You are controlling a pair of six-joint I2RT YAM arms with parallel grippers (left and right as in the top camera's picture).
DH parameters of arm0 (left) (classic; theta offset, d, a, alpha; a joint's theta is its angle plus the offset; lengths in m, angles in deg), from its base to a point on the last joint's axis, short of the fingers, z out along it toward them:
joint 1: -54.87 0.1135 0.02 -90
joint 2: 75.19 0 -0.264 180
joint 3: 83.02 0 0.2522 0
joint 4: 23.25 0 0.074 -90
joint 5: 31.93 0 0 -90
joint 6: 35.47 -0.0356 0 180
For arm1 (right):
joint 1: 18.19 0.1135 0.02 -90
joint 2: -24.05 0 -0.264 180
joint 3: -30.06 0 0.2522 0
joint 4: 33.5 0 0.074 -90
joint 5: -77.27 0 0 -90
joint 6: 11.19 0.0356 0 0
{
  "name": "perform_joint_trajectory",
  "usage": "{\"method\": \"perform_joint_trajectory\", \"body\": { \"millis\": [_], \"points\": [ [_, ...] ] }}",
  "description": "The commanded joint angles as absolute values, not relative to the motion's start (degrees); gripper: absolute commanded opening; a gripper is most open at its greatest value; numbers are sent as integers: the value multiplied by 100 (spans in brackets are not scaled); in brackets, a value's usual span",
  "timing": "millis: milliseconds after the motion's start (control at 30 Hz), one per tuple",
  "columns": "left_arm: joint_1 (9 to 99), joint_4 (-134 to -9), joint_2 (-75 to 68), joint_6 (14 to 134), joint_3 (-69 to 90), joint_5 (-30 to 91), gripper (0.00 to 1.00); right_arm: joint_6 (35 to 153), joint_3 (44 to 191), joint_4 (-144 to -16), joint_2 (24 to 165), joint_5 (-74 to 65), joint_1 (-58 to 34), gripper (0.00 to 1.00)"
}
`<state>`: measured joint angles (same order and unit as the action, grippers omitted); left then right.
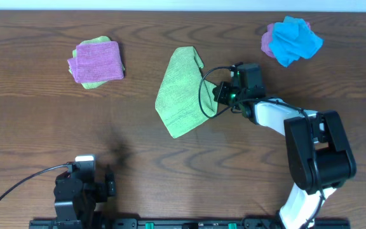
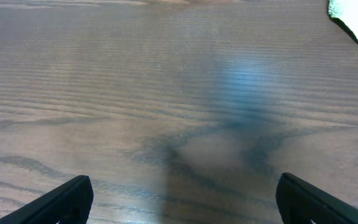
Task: Fold the cloth
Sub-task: 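Drag the green cloth rightward to spread it with the right gripper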
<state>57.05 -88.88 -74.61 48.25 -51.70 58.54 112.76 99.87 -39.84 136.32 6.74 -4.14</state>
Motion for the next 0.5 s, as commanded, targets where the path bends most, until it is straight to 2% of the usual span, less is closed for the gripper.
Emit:
{"method": "perform_joint_trajectory", "body": {
  "millis": [0,200,467],
  "points": [
    [5694,-9072,-7498,4681,-5344,5999,95,11259,9954,-3995,13730,659,-434,1],
    [5694,-8856,-7498,4683,-5344,5996,95,11255,9954,-4755,13424,357,-434,1],
    [5694,-8305,-7498,4681,-5344,5658,95,10959,9954,-6200,12336,-303,-434,1]
  ]
}}
